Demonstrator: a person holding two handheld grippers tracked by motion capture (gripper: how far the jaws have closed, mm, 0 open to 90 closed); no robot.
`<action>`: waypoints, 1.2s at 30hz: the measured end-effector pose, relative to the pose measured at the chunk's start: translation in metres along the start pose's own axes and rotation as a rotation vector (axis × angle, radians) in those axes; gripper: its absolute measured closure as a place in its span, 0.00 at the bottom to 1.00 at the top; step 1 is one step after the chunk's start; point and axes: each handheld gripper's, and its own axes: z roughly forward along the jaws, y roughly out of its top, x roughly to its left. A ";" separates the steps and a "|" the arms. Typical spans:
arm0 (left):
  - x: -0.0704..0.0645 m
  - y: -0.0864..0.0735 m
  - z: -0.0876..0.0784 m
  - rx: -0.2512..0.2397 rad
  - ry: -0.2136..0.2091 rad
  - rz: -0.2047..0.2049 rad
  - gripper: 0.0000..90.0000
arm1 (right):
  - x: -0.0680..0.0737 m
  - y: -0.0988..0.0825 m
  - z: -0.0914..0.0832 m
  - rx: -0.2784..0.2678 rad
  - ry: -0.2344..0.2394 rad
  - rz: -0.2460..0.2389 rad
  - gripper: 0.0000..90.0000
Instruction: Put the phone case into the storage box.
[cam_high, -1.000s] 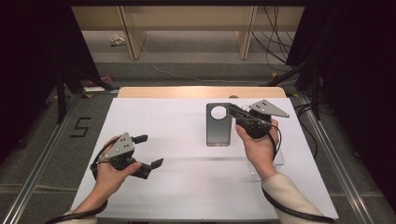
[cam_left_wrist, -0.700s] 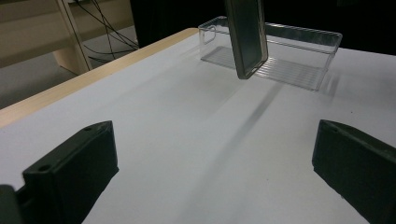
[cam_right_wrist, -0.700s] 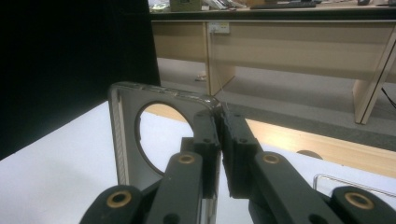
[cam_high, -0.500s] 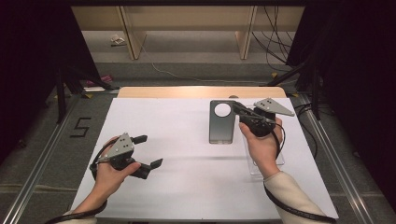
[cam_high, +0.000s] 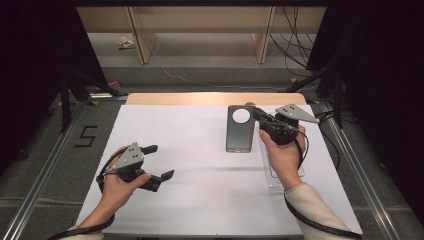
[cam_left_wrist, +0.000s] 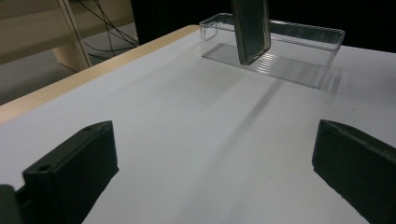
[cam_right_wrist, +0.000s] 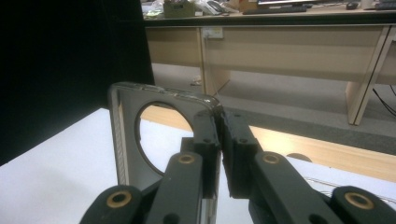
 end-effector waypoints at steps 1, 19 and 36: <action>0.000 0.000 0.000 -0.001 0.000 -0.001 0.00 | -0.001 0.000 0.000 -0.003 -0.001 0.002 0.95; 0.002 -0.001 0.001 0.005 0.005 -0.006 0.00 | -0.010 0.005 -0.004 -0.008 -0.009 0.018 0.95; 0.002 -0.002 0.001 0.008 0.009 -0.005 0.00 | -0.016 0.007 -0.006 -0.015 -0.016 0.020 0.95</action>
